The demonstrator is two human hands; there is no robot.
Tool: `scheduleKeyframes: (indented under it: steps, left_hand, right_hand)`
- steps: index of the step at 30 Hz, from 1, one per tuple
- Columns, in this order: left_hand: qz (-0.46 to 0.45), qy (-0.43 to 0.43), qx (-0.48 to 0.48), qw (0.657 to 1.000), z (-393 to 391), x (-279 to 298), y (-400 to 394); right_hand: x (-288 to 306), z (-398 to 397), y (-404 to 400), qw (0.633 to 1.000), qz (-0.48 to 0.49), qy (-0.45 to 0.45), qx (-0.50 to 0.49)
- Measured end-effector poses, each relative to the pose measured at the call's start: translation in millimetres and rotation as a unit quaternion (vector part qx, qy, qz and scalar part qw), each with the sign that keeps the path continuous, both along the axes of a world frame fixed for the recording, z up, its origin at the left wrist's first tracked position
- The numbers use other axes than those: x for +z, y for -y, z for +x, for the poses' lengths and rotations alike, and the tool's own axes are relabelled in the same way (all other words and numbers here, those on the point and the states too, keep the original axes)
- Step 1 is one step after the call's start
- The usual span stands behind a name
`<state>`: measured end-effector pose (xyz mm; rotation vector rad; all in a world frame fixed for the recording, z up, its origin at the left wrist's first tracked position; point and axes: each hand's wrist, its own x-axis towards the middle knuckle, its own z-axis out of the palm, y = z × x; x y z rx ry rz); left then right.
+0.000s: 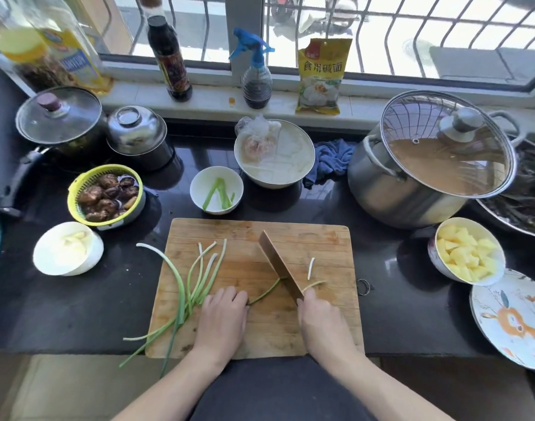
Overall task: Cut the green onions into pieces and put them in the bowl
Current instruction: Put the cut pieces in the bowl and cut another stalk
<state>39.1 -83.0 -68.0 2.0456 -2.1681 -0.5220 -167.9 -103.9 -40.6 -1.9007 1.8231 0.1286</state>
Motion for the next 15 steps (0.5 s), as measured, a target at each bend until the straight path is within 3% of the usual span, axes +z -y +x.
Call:
scheduleKeyframes:
  steps: [7,11,15]
  left_hand:
    - [0.015,-0.071,0.104,0.992,24,4,-33]
    - [0.052,-0.16,0.206,0.964,32,5,-45]
    - [0.05,-0.172,0.212,0.961,24,5,-37]
  right_hand:
    - [14,-12,-7,0.997,0.014,0.062,-0.044]
    - [27,-15,-26,0.996,0.066,0.05,0.009]
    - [31,-4,-33,0.992,0.108,0.017,0.06]
